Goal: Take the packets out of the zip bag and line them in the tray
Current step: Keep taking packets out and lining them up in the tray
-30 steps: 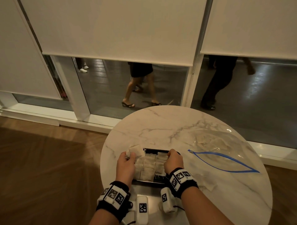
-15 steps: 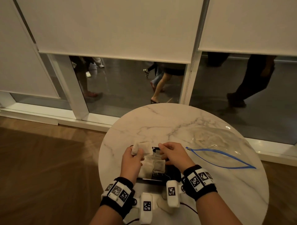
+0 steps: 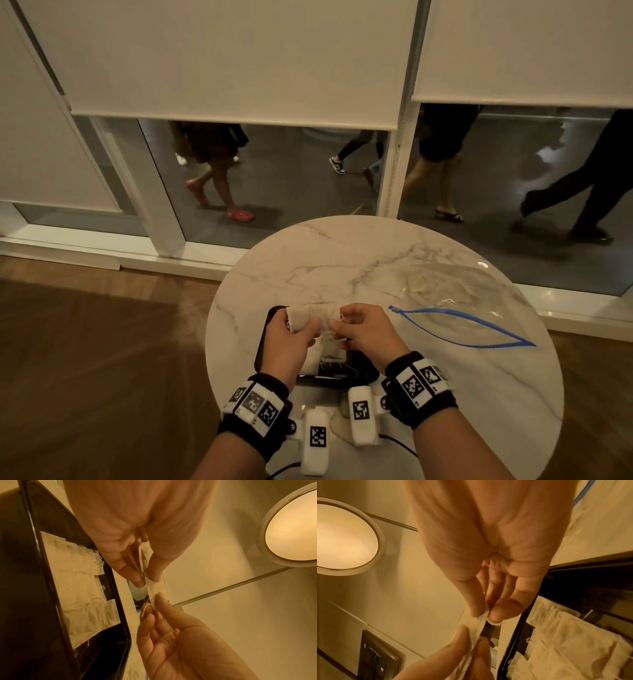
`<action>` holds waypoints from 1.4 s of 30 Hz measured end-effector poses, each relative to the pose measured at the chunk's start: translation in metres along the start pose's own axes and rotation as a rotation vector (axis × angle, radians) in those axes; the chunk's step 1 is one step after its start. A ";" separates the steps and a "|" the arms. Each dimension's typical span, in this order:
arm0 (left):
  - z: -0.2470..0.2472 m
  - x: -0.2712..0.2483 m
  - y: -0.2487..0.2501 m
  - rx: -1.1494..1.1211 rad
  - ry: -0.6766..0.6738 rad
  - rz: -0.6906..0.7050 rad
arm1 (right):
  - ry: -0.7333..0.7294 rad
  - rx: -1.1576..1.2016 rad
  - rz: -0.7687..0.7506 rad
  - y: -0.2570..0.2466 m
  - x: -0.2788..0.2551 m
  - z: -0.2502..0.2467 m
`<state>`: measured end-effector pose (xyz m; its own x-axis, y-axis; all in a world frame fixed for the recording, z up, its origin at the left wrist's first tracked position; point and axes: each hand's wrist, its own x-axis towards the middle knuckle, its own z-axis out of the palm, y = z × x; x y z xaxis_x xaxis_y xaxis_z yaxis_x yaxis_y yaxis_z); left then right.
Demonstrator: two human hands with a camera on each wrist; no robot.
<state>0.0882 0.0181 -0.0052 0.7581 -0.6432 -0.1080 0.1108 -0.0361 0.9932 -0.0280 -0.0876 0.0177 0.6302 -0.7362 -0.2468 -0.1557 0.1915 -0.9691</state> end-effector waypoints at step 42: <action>-0.027 0.015 -0.010 0.077 0.159 -0.032 | 0.073 -1.047 -0.015 0.051 0.043 0.015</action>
<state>0.1157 0.0292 -0.0184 0.8478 -0.5116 -0.1395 0.0921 -0.1169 0.9889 0.0029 -0.0997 -0.0427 0.5954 -0.7779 -0.2010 -0.7505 -0.4491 -0.4848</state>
